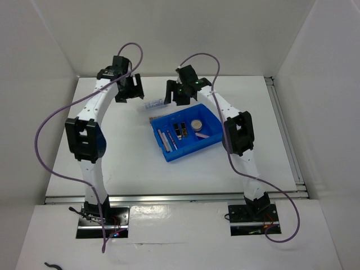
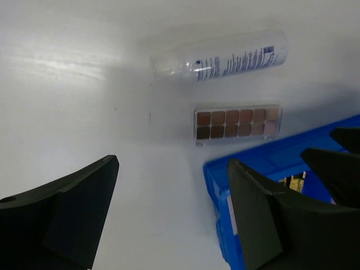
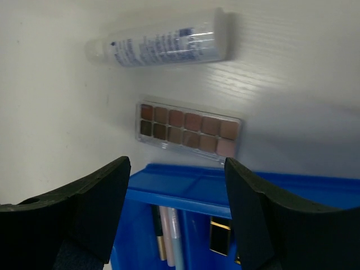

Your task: Organize the makeup

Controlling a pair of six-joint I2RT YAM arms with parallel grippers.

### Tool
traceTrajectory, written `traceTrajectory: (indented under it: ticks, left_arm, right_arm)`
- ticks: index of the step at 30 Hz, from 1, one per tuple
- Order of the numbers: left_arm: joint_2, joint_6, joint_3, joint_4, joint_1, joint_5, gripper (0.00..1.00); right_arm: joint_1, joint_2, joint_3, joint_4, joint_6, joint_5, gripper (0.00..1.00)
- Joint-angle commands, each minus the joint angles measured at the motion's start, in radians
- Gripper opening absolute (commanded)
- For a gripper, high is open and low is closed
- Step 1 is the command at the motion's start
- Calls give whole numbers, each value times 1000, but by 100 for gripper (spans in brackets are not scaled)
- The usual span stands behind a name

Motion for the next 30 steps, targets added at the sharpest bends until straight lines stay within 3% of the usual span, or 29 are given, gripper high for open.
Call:
traceTrajectory:
  ticks: [1, 6, 13, 17, 22, 30]
  left_arm:
    - [93, 145, 144, 17, -64, -92, 92]
    - [303, 290, 316, 33, -98, -109, 89]
    - [309, 481, 200, 295, -132, -101, 88]
    - [381, 585, 273, 295, -141, -77, 91]
    - [383, 683, 211, 326, -141, 17, 93]
    - [434, 794, 211, 329, -151, 32, 99]
  right_arm:
    - [-45, -183, -24, 22, -23, 17, 76]
    - [-112, -401, -160, 2, -100, 92, 77]
    - [-260, -568, -324, -56, -118, 112, 78]
    - [-318, -592, -360, -67, -118, 112, 78]
    - [-349, -592, -381, -67, -118, 94, 78]
    - [-358, -567, -381, -91, -118, 57, 80]
